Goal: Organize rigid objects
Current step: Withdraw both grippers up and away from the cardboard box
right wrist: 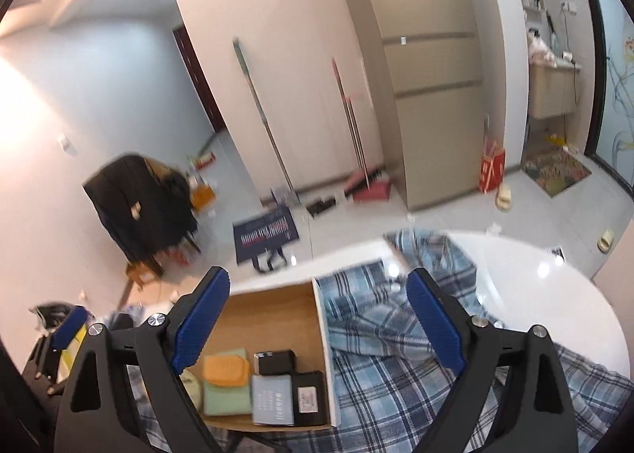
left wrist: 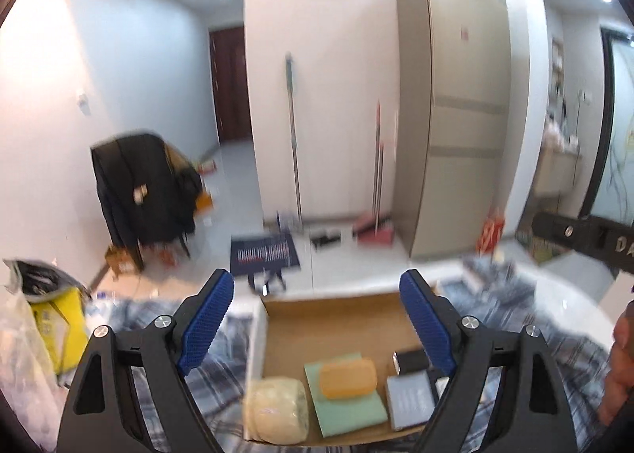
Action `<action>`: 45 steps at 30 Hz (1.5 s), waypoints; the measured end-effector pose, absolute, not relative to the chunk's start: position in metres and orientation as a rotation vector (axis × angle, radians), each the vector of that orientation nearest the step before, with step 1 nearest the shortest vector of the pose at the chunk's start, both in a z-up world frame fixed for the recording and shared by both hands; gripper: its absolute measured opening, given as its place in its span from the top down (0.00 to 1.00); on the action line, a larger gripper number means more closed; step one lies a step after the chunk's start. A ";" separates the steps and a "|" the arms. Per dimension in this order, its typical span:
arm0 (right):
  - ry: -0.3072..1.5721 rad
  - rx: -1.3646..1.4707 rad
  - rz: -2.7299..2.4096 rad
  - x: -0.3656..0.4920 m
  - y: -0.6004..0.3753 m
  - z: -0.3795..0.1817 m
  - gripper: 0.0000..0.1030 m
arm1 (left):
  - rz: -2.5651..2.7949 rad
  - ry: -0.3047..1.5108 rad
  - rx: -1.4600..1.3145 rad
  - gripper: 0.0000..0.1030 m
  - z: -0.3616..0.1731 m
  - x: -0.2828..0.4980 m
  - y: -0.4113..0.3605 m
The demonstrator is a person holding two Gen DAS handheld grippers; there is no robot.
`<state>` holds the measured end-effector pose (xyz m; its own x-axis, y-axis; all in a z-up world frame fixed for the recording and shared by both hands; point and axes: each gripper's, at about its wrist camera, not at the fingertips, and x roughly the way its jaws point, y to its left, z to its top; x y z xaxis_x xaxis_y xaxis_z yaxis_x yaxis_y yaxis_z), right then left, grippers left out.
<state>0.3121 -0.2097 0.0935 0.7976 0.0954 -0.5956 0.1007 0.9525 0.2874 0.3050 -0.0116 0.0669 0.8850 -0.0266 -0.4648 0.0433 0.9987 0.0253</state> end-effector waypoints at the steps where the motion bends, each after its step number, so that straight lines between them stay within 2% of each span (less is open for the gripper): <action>1: 0.620 0.323 0.006 0.305 -0.209 0.102 0.12 | -0.027 0.449 0.033 0.05 0.078 0.295 -0.009; 2: 0.600 0.327 0.018 0.300 -0.208 0.110 0.12 | -0.016 0.425 0.030 0.00 0.086 0.288 -0.006; 10: 0.496 0.193 0.075 0.244 -0.192 0.159 0.12 | -0.019 0.180 -0.006 0.00 0.156 0.206 0.003; 14: 0.414 0.122 0.098 0.203 -0.187 0.174 0.06 | -0.023 0.092 -0.032 0.00 0.186 0.166 0.004; 17: 0.355 0.112 0.125 0.176 -0.187 0.180 0.02 | -0.031 0.032 -0.060 0.00 0.199 0.134 0.006; 23: 0.268 0.076 0.130 0.129 -0.189 0.183 0.01 | -0.054 -0.107 -0.011 0.00 0.202 0.071 0.005; 28: 0.222 0.084 0.125 0.105 -0.195 0.174 0.01 | -0.012 -0.066 0.034 0.00 0.188 0.048 0.001; 35: 0.291 0.090 0.129 0.096 -0.202 0.148 0.01 | -0.100 0.031 -0.082 0.00 0.150 0.038 0.017; 45: 0.344 0.072 0.089 0.081 -0.199 0.113 0.01 | -0.093 0.148 -0.075 0.00 0.111 0.045 0.013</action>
